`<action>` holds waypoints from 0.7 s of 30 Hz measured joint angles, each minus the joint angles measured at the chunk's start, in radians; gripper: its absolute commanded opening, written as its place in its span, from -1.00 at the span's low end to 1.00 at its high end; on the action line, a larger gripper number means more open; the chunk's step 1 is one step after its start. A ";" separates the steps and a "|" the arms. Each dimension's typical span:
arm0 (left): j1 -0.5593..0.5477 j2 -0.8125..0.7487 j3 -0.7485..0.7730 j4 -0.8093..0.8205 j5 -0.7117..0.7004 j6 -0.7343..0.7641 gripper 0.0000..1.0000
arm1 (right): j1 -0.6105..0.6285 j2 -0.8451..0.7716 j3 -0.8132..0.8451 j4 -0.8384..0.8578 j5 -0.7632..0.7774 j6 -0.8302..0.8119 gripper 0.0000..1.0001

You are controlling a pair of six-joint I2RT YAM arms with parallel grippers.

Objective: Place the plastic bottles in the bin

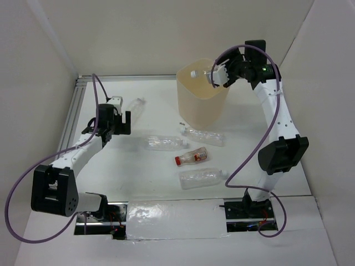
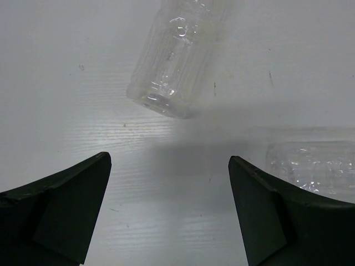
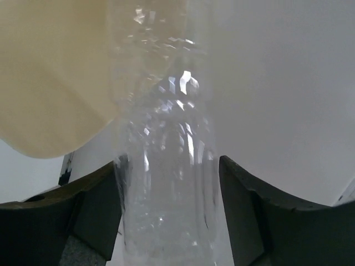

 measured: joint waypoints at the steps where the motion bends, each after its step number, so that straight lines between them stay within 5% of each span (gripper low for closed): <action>1: 0.003 0.019 0.012 0.010 0.009 0.008 1.00 | 0.006 0.005 0.003 -0.012 0.008 -0.008 0.48; 3: 0.006 0.032 0.022 0.018 0.014 0.013 1.00 | 0.020 0.011 0.007 -0.030 0.018 -0.020 0.55; 6: 0.006 0.083 0.064 0.032 0.028 0.031 1.00 | 0.037 0.015 0.007 -0.052 0.034 -0.031 1.00; 12: 0.006 0.195 0.156 0.053 0.053 0.056 1.00 | 0.053 0.014 0.008 -0.045 0.024 -0.021 1.00; 21: 0.006 0.382 0.290 0.065 0.051 0.081 1.00 | -0.053 -0.060 0.010 0.021 -0.103 0.299 1.00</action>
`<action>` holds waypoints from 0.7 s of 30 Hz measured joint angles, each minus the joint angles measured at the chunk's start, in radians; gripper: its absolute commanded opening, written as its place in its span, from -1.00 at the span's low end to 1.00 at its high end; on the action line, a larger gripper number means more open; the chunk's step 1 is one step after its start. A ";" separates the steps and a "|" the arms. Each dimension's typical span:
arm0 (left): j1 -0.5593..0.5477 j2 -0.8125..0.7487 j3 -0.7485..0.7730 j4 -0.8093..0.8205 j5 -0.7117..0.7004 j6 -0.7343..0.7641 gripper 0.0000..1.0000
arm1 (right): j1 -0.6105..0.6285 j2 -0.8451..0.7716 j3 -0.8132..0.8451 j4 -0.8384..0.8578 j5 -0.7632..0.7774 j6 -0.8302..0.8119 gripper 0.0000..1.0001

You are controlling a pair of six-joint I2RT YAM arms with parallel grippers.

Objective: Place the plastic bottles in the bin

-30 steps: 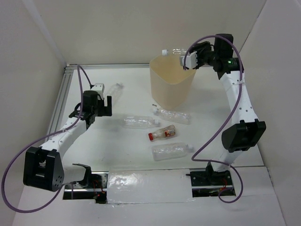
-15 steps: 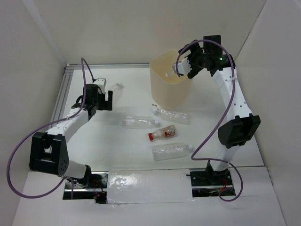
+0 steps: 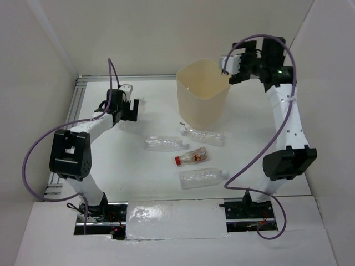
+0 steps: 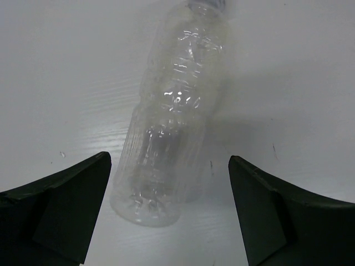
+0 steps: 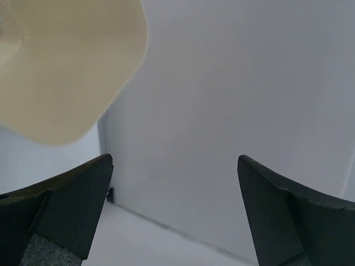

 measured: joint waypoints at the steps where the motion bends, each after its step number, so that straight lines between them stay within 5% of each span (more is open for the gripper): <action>1: 0.000 0.030 0.020 0.002 -0.005 0.000 1.00 | -0.038 -0.029 -0.027 0.019 -0.018 0.050 1.00; 7: 0.000 0.198 0.124 -0.013 -0.047 0.000 1.00 | -0.245 -0.203 -0.223 0.077 -0.163 0.359 1.00; 11: 0.000 0.263 0.152 -0.026 -0.063 -0.007 0.12 | -0.261 -0.303 -0.392 0.116 -0.257 0.536 1.00; 12: 0.000 0.261 0.154 -0.027 -0.066 -0.006 -0.22 | -0.263 -0.332 -0.444 0.126 -0.284 0.583 0.86; 14: 0.000 0.253 0.154 -0.027 -0.067 -0.005 -0.43 | -0.263 -0.370 -0.518 0.146 -0.327 0.655 0.56; 15: 0.000 0.246 0.154 -0.032 -0.063 -0.006 -0.49 | -0.264 -0.381 -0.542 0.150 -0.348 0.690 0.26; 16: 0.000 0.235 0.154 -0.044 -0.058 -0.004 -0.54 | -0.264 -0.386 -0.555 0.153 -0.363 0.725 -0.41; 18: -0.001 0.191 0.144 -0.060 -0.039 -0.011 -0.54 | -0.264 -0.386 -0.562 0.172 -0.386 0.791 -0.91; 21: 0.000 0.076 0.137 -0.084 0.027 -0.045 -0.63 | -0.266 -0.383 -0.562 0.195 -0.404 0.902 -1.00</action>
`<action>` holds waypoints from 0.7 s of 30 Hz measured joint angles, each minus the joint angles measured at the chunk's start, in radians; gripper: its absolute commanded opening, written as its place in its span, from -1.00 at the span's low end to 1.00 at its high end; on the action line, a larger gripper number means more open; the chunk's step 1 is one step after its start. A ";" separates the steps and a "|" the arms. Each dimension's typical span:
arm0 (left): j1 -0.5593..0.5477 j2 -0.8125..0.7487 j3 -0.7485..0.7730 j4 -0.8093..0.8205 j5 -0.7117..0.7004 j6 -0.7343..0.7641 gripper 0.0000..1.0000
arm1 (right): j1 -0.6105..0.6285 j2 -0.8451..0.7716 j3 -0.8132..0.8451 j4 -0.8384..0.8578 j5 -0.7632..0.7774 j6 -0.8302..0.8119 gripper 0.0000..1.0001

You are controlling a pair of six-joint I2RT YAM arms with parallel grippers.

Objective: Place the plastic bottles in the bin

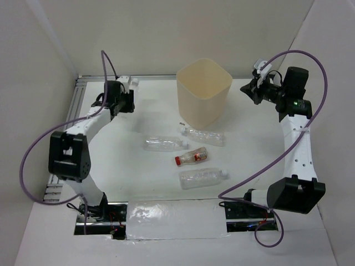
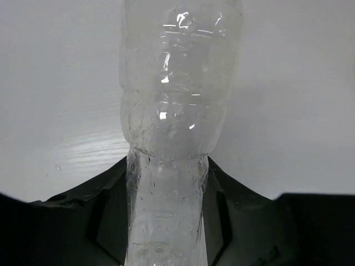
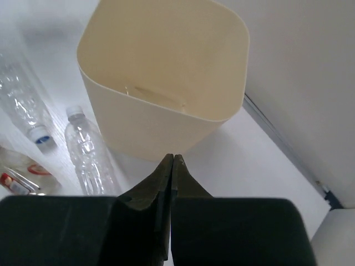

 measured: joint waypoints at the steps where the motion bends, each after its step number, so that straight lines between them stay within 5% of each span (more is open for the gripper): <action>1: -0.001 -0.049 0.000 0.004 0.032 -0.016 -0.63 | -0.002 0.001 -0.002 0.012 -0.004 0.035 -0.98; 2: -0.003 -0.095 0.000 0.010 0.062 -0.040 -0.63 | -0.002 0.001 -0.002 0.023 -0.005 0.062 -0.73; 3: -0.007 -0.149 0.000 0.025 0.098 -0.068 -0.63 | -0.006 0.001 -0.013 0.035 -0.006 0.094 0.32; 5: -0.025 -0.248 0.001 0.101 0.174 -0.125 -0.63 | -0.009 0.001 -0.034 0.049 -0.009 0.138 0.91; 6: -0.041 -0.286 0.005 0.149 0.210 -0.155 -0.65 | -0.011 0.001 -0.047 0.049 -0.010 0.151 1.00; 10: -0.152 -0.300 0.109 0.303 0.326 -0.246 -0.65 | -0.011 0.004 -0.092 0.041 -0.024 0.164 1.00; 11: -0.183 -0.277 0.152 0.328 0.347 -0.259 -0.65 | -0.011 0.003 -0.105 0.038 -0.028 0.163 0.87; 13: -0.219 -0.236 0.216 0.382 0.385 -0.281 -0.68 | -0.011 0.000 -0.135 0.032 -0.036 0.148 0.48; 14: -0.267 -0.166 0.301 0.406 0.394 -0.298 -0.68 | -0.011 0.000 -0.148 0.024 -0.041 0.140 -0.05; 17: -0.322 -0.058 0.412 0.475 0.405 -0.340 -0.62 | -0.011 -0.007 -0.188 0.015 -0.052 0.123 -0.76; 18: -0.335 -0.027 0.430 0.503 0.404 -0.352 -0.46 | -0.011 -0.013 -0.205 0.013 -0.056 0.121 -0.77; 20: -0.356 0.023 0.444 0.560 0.383 -0.375 -0.24 | -0.011 -0.032 -0.239 0.006 -0.060 0.122 -0.47; 21: -0.369 0.050 0.449 0.584 0.368 -0.380 -0.02 | -0.011 -0.041 -0.254 0.005 -0.061 0.122 0.05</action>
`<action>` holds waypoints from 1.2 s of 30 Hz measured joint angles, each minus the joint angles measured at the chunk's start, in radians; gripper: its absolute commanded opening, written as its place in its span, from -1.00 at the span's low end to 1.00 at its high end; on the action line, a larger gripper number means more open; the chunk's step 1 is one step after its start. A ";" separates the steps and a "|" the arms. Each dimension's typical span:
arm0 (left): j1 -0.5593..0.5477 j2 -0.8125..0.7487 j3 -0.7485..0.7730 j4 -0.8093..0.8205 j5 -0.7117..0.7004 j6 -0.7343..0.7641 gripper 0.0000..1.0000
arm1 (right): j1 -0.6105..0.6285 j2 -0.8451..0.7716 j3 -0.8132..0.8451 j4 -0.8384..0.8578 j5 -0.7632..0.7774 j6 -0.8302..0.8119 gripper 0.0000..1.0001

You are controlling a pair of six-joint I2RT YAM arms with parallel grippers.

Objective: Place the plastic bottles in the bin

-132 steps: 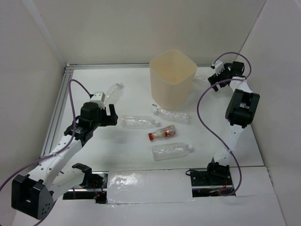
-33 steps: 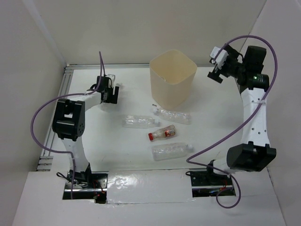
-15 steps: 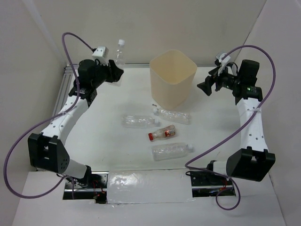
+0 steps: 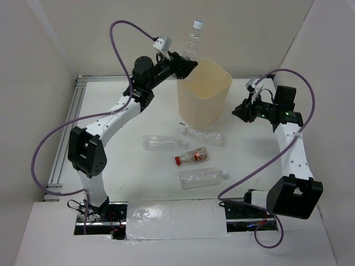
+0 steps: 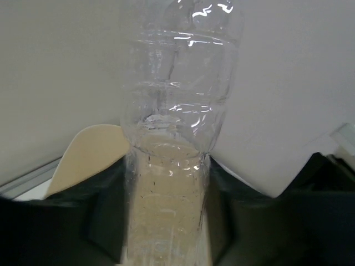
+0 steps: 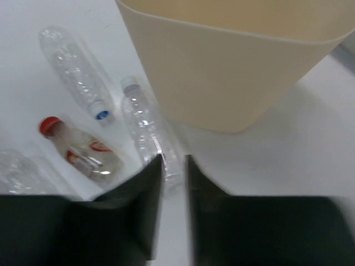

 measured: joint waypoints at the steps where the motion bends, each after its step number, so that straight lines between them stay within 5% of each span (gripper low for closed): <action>1: -0.010 0.024 0.005 0.015 -0.019 -0.002 0.34 | 0.000 -0.009 -0.013 -0.005 -0.002 0.001 0.21; 3: -0.031 0.079 0.029 0.031 -0.060 0.003 0.43 | 0.000 -0.024 -0.034 -0.007 -0.005 -0.012 0.48; 5: -0.048 0.132 0.066 0.030 -0.084 0.005 0.74 | 0.000 -0.035 -0.052 -0.008 -0.005 -0.025 0.65; 8: -0.069 0.198 0.130 0.024 -0.109 0.009 1.00 | 0.000 -0.045 -0.091 -0.008 -0.006 -0.068 0.76; 18: -0.080 0.218 0.282 -0.034 -0.161 0.045 1.00 | 0.045 -0.020 -0.212 -0.022 0.029 -0.342 0.82; 21: -0.078 0.100 0.165 -0.098 -0.191 0.091 0.98 | 0.100 0.017 -0.246 -0.015 0.058 -0.437 0.82; 30: -0.080 -0.565 -0.554 -0.291 -0.357 0.194 0.98 | 0.256 0.226 -0.309 0.117 0.209 -0.575 0.93; 36: -0.103 -0.750 -0.885 -0.459 -0.458 0.219 0.98 | 0.291 0.306 -0.322 0.257 0.305 -0.570 0.93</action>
